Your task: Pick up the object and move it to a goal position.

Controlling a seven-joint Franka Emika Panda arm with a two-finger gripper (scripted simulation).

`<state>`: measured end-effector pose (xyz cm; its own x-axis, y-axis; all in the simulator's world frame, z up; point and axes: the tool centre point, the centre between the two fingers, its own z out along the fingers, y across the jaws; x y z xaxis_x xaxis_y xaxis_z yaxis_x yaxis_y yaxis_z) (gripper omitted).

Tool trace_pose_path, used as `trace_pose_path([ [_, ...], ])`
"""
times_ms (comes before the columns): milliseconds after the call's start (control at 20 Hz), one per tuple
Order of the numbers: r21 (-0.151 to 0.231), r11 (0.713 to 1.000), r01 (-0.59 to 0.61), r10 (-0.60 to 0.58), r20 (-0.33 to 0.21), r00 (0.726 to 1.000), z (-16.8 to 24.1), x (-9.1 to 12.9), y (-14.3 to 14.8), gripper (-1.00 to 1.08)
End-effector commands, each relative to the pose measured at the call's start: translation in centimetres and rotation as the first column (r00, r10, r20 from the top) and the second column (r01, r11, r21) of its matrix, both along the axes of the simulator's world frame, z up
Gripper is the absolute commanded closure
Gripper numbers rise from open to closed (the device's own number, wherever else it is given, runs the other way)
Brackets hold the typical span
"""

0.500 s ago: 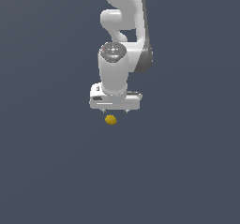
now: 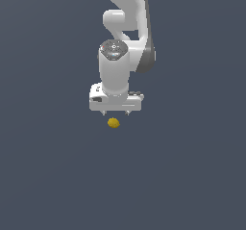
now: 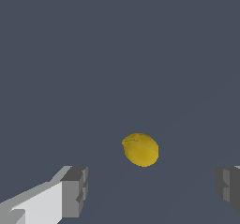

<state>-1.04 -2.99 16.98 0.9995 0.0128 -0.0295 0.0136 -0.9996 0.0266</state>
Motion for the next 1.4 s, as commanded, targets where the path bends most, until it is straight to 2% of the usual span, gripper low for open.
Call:
trace_pose_path([
  [0, -0.003, 1.0, -0.005, 0.005, 0.0, 1.0, 0.2, 0.0, -0.1, -0.92],
  [350, 0.0, 1.0, -0.023, 0.023, 0.001, 1.0, -0.4, -0.2, -0.2, -0.92],
  [750, 0.009, 0.994, -0.11, 0.11, 0.007, 0.994, -3.1, -1.0, -0.8, -0.92],
  [1350, 0.025, 0.957, -0.288, 0.287, 0.025, 0.958, -8.2, -3.1, -1.9, -0.92],
])
